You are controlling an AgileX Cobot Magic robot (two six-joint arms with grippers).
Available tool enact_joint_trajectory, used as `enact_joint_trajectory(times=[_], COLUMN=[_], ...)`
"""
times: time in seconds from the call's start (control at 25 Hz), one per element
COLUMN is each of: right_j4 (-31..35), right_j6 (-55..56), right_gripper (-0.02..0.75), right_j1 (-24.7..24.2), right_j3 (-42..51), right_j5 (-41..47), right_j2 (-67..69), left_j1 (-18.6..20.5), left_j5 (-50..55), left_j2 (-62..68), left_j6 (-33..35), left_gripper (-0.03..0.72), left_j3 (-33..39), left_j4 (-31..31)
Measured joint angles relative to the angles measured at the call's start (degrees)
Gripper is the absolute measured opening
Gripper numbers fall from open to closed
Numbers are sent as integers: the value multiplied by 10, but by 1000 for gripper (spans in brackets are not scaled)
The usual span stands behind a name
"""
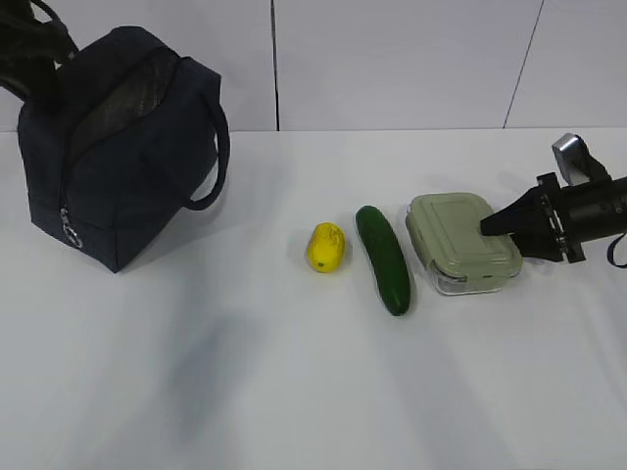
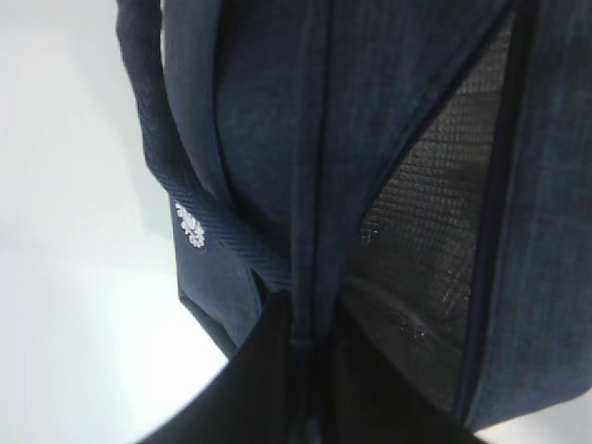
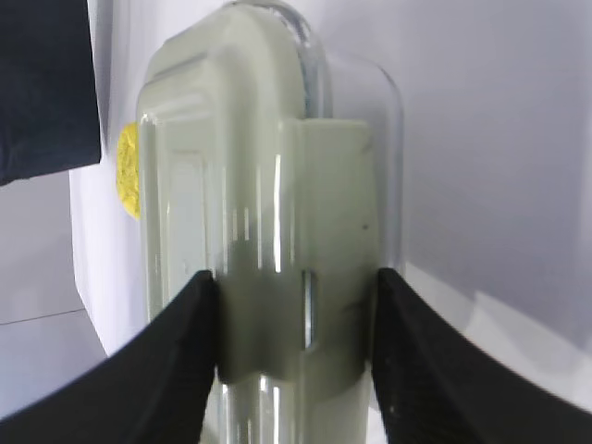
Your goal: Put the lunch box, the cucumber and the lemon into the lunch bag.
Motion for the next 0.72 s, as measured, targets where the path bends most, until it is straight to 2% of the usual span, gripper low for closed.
enact_joint_trajectory(times=[0.72], right_j4=[36], right_j6=[41], right_gripper=[360], right_j1=[1], right_j3=[4], right_j5=[-47], right_j2=[-14], left_j1=[-4], left_j5=[0], left_j2=[0], left_j6=[0], left_gripper=[17], left_j3=[0], left_j4=[4])
